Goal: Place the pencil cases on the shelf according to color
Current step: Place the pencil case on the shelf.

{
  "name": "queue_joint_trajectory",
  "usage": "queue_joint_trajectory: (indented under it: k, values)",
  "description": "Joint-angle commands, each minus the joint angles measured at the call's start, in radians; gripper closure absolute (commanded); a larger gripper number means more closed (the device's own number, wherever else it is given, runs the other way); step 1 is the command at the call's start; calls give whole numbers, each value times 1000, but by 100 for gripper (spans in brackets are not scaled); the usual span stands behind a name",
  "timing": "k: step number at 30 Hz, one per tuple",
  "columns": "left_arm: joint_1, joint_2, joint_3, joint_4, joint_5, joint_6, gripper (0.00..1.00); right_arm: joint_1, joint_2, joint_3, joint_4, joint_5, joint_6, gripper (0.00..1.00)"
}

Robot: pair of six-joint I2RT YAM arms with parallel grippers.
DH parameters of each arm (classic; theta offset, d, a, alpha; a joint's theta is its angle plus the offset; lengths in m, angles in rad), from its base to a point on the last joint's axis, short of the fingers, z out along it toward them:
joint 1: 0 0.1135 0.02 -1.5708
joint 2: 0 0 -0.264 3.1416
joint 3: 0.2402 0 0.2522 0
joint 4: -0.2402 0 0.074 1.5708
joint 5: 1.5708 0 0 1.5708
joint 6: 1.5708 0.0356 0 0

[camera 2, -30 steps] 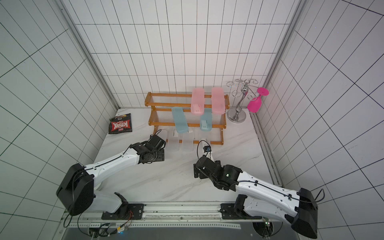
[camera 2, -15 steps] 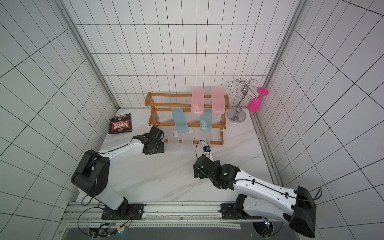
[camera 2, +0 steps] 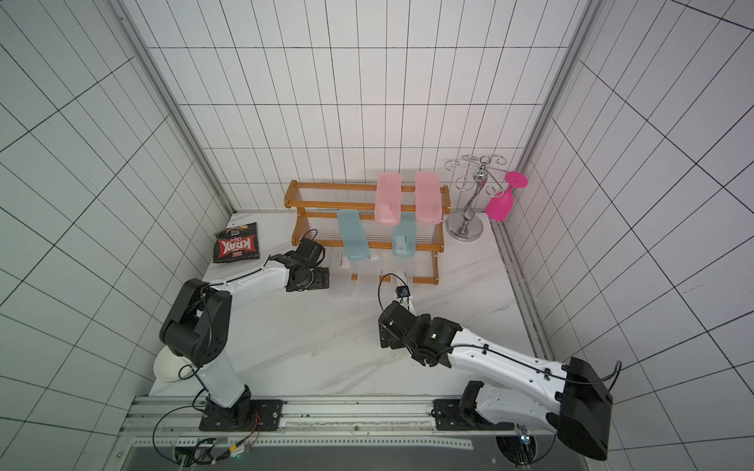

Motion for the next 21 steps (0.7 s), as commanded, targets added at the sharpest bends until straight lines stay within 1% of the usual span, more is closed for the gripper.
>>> queue_joint_trajectory:
  k: [1, 3, 5, 9, 13, 16, 21]
  values:
    - [14, 25, 33, 30, -2, 14, 2, -17, -11, 39, 6, 12, -17, 1]
    - [12, 5, 35, 12, -2, 14, 2, -20, -27, 36, 5, 19, -13, 1]
    - [7, -47, 10, 9, -4, 16, 2, -24, -47, 29, 4, 27, -7, 1]
    - [-24, -163, -61, 3, -60, 8, 2, -33, -73, 47, -41, 55, 6, 1]
    - [-62, -265, -88, -41, -95, -1, 2, -38, -112, 49, -68, 93, 4, 1]
    - [-93, -348, -99, -72, -130, -8, 2, -51, -150, 55, -77, 106, -17, 1]
    - [-116, -510, -130, -114, -133, -20, 2, -111, -183, 83, -108, 156, -90, 1]
